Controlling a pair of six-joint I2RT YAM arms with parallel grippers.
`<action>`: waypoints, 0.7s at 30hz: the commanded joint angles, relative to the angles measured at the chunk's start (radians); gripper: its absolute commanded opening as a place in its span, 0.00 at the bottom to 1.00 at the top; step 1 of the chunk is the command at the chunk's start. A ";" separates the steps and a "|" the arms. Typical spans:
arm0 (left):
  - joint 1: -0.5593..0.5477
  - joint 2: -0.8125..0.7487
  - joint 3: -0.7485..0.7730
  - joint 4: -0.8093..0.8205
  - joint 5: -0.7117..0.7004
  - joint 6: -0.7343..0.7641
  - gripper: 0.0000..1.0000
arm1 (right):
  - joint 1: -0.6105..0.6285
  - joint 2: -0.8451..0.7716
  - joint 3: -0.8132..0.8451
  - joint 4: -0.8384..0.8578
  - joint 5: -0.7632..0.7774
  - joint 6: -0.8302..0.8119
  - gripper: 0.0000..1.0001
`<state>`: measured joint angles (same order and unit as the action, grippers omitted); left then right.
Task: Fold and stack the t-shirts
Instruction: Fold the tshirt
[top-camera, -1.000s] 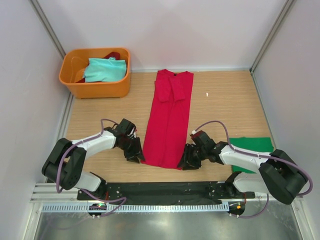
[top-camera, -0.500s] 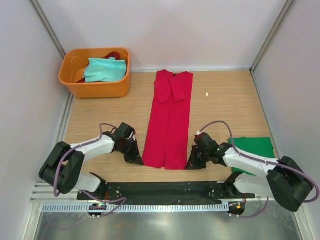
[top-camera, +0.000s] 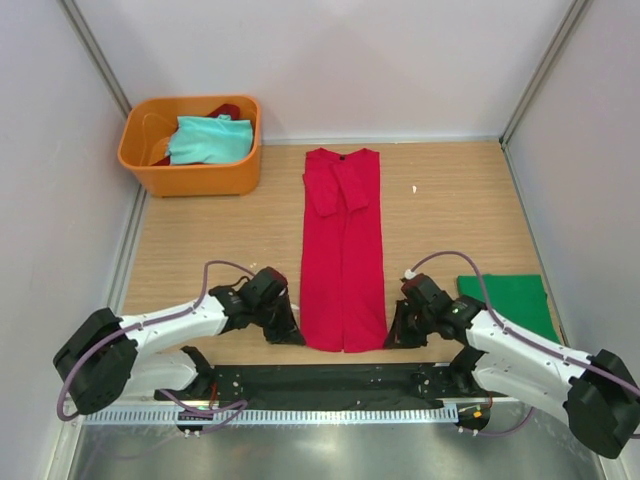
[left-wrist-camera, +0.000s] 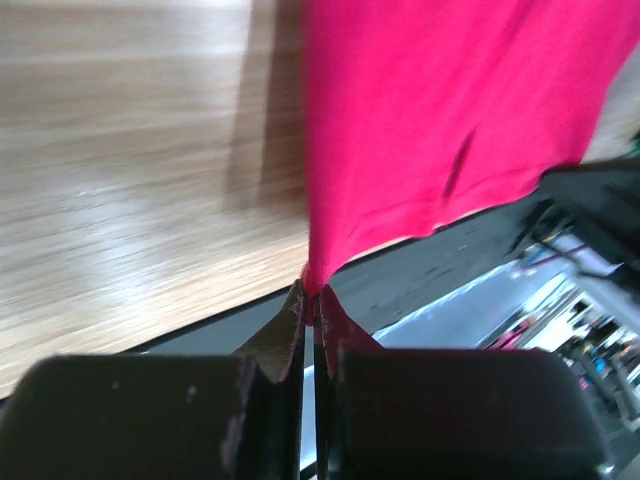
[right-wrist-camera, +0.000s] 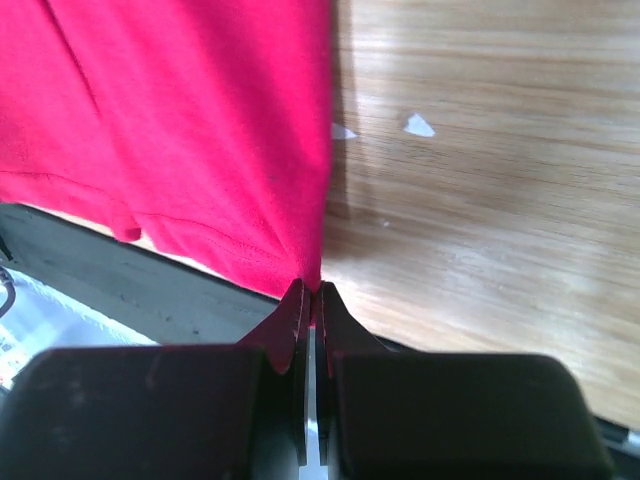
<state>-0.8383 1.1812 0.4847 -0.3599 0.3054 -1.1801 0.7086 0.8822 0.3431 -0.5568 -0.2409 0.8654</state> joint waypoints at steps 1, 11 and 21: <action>-0.004 0.006 0.100 0.023 -0.086 -0.066 0.00 | -0.017 0.032 0.112 -0.066 0.023 -0.070 0.01; 0.340 0.350 0.541 -0.128 0.050 0.226 0.00 | -0.386 0.579 0.694 -0.158 -0.078 -0.429 0.01; 0.470 0.783 1.072 -0.261 0.155 0.370 0.00 | -0.485 1.042 1.207 -0.224 -0.146 -0.486 0.02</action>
<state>-0.3965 1.9160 1.4803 -0.5510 0.3954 -0.8742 0.2424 1.8744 1.4460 -0.7292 -0.3435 0.4267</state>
